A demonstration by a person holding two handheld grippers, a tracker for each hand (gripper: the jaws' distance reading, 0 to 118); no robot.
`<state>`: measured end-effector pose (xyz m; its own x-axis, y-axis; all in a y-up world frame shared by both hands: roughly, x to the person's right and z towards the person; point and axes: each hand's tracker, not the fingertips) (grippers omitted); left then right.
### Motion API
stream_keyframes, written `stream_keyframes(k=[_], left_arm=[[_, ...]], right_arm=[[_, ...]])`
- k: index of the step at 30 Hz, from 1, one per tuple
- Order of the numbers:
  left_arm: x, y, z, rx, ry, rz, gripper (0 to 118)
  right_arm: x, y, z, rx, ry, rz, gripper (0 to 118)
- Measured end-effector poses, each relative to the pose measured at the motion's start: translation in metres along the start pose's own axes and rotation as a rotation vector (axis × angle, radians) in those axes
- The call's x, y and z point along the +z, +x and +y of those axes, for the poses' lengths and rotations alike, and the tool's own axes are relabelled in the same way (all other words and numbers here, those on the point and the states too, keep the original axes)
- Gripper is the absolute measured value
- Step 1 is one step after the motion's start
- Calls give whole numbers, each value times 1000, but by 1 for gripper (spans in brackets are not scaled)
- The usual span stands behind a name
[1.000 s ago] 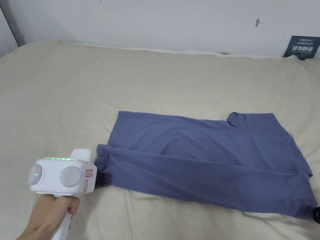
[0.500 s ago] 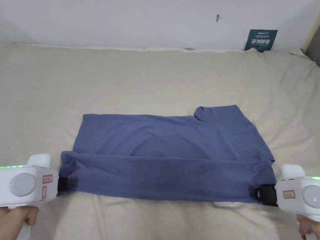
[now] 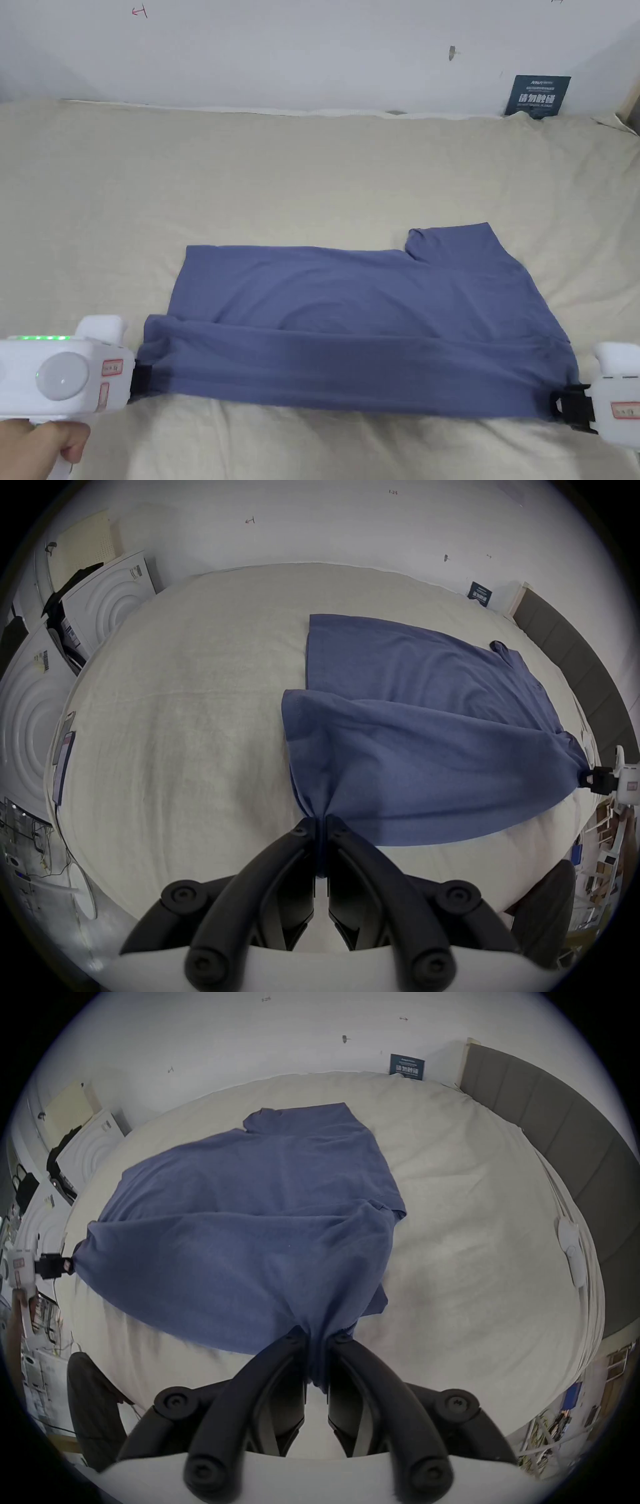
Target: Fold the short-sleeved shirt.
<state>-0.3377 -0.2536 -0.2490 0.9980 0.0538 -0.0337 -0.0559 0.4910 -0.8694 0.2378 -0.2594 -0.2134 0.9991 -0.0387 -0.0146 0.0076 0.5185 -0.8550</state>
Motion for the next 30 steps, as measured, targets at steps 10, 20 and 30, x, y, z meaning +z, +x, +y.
stream_keyframes(k=[10,20,30], left_arm=[[28,-13,-84,23,-39,-12,4],[60,-29,-69,110,15,23,113],[15,-5,43,90,179,-17,0]], right_arm=[[11,21,-74,-50,-61,54,13],[38,21,-72,-93,36,-31,116],[30,7,20,-152,164,-26,0]])
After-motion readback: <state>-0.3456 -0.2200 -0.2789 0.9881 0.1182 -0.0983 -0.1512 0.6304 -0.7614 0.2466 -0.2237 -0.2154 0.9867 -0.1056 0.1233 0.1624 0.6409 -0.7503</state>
